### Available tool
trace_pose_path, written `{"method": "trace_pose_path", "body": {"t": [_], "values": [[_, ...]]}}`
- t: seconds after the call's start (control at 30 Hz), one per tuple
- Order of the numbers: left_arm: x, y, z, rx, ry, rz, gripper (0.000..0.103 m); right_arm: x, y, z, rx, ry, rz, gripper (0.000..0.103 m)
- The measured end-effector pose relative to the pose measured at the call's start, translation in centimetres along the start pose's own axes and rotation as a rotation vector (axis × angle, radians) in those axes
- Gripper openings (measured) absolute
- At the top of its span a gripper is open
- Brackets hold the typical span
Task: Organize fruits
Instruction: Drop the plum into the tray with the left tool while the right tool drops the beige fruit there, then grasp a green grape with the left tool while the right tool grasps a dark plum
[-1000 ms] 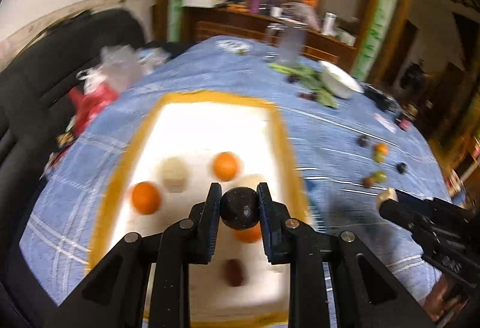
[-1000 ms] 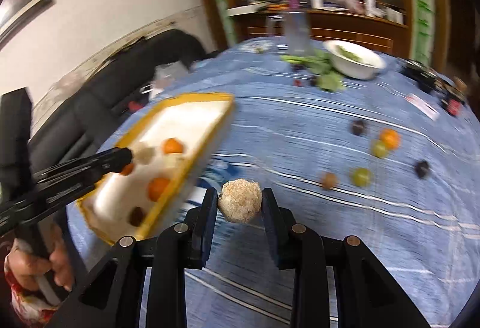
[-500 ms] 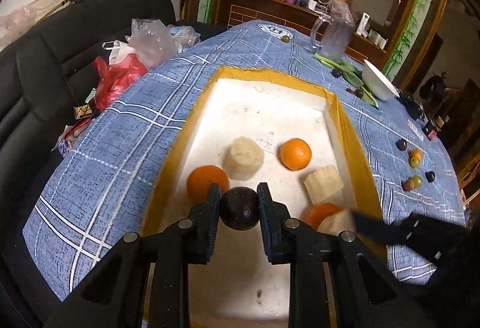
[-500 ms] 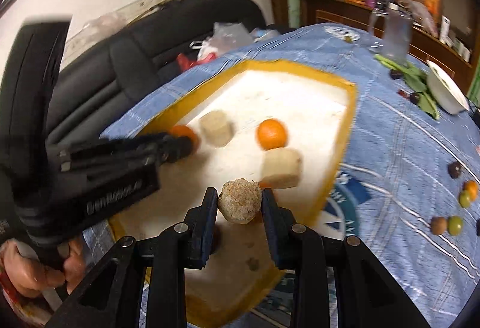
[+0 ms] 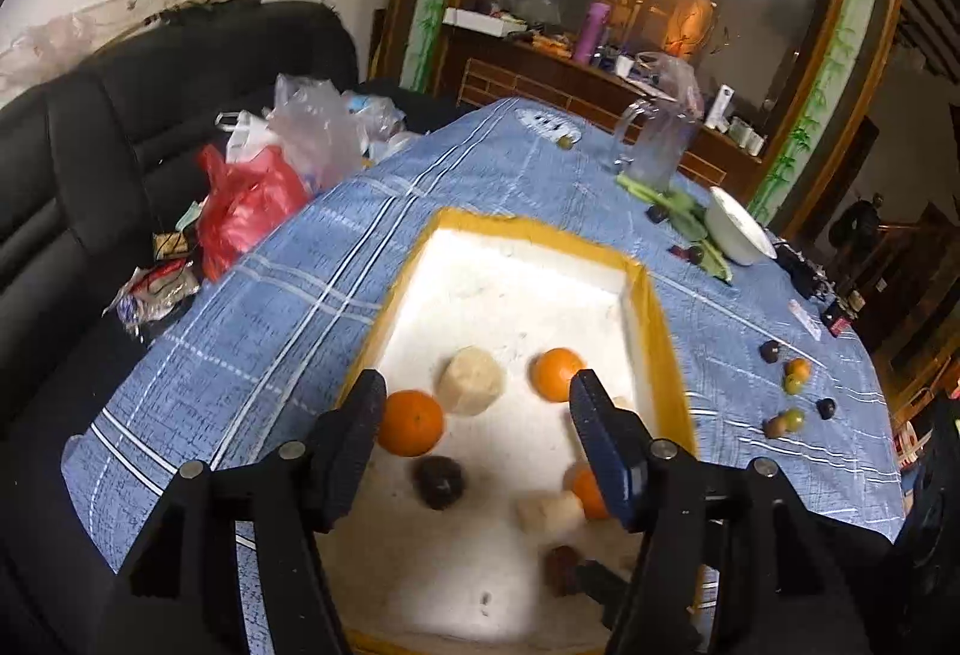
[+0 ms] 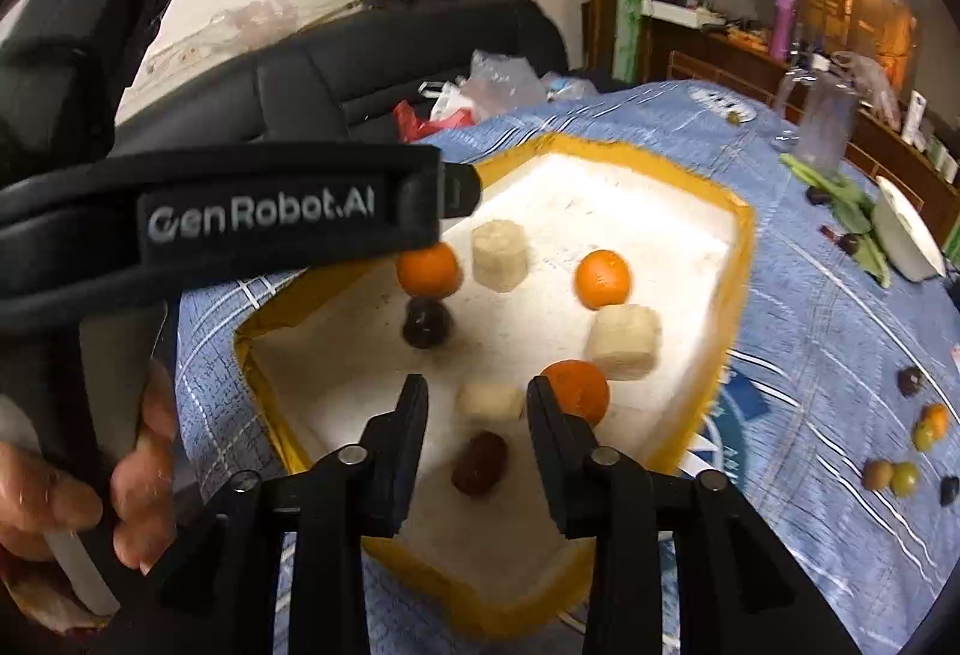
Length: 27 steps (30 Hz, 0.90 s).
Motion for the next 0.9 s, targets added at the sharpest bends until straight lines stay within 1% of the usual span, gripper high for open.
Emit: {"method": "trace_pose_path", "body": {"t": [0.03,0.1,0.23,0.37,0.5,0.57,0.63,0.67,0.7,0.8,0.9], "values": [[-0.4,0.1,0.7,0.008,-0.012,0.01,0.063,-1.0,-0.3,0.5,0.019,-0.009,0.016,0.042],[-1.2,0.2,2.1,0.025,-0.033,0.028,0.069,-2.6,-0.8,1.7,0.062,-0.026,0.039,0.048],[-2.2,-0.6,5.8,0.088,-0.082,0.036,0.072,-5.9,-3.1,4.9,0.19,-0.06,0.076,0.049],[-2.7,-1.9,9.8,0.157,-0.129,0.025,0.076,-8.4,-5.5,7.7,0.281,-0.102,0.092,0.049],[-3.2,-3.3,13.6,0.236,-0.158,-0.001,0.076,-11.1,-8.3,10.6,0.364,-0.146,0.119,0.053],[-3.7,-3.9,14.8,0.27,-0.162,-0.002,0.076,-12.5,-10.0,12.2,0.403,-0.171,0.128,0.054],[-4.5,-4.5,16.1,0.308,-0.165,0.013,0.081,-14.0,-12.3,14.5,0.455,-0.2,0.132,0.054],[-4.7,-4.8,16.6,0.321,-0.161,0.019,0.086,-14.7,-13.3,15.4,0.474,-0.219,0.133,0.054],[-4.8,-5.1,17.2,0.336,-0.155,0.025,0.087,-15.4,-14.5,16.7,0.497,-0.245,0.131,0.054],[-4.0,-5.7,18.5,0.352,-0.161,-0.004,0.087,-17.1,-17.4,20.1,0.571,-0.301,0.117,0.054],[-2.4,-6.5,19.9,0.354,-0.186,-0.063,0.087,-18.6,-19.3,23.2,0.639,-0.342,0.114,0.054]]}}
Point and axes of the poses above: each gripper's, at about its wrist camera, not at the fingertips, and x roughly the way its jaws point, z to its right, y to its top, the point moved 3 cm from there along x, roughly the way its jaws point, and after that the axes turned 3 degrees about -x, right-handed, at the moved point
